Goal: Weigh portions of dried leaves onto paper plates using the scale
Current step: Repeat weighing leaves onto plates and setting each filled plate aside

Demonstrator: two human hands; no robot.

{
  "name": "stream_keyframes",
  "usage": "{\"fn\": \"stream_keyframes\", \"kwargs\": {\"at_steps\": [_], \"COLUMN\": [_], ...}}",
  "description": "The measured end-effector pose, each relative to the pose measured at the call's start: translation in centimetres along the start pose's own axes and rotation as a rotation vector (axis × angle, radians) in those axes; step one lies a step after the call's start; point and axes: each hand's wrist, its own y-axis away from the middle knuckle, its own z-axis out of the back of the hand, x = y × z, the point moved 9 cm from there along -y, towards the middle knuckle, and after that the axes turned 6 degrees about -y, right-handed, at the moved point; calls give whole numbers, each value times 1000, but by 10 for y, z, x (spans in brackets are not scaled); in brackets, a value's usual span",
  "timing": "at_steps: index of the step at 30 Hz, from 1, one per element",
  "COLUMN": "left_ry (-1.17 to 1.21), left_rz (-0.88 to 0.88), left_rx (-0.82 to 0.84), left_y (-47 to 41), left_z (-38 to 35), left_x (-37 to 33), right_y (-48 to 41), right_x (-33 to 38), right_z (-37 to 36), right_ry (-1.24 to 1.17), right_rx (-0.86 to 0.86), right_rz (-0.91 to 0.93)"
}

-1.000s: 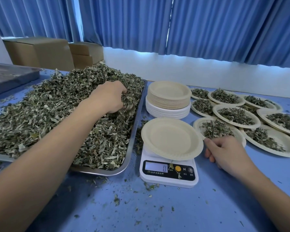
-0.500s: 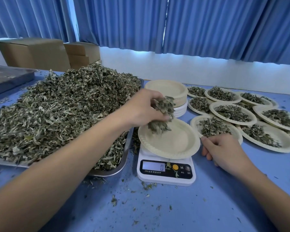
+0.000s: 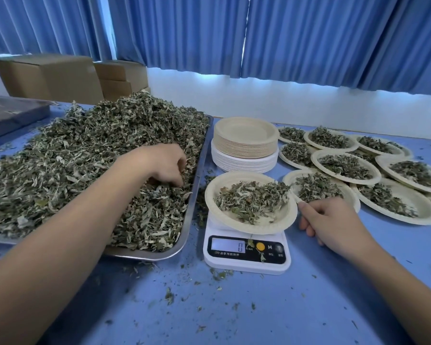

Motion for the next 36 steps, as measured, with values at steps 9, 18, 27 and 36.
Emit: {"fn": "stream_keyframes", "kwargs": {"at_steps": [9, 18, 27, 36], "left_ry": [-75, -55, -11, 158], "left_rz": [25, 86, 126, -35], "left_rx": [-8, -118, -312, -520], "left_y": [-7, 2, 12, 30], "left_z": [-8, 9, 32, 56], "left_x": [2, 4, 1, -34], "right_y": [1, 2, 2, 2], "right_x": [1, 0, 0, 0], "right_z": [1, 1, 1, 1], "right_ry": [0, -19, -21, -19], "right_rx": [6, -3, -6, 0], "right_rz": [14, -10, -11, -11]}}
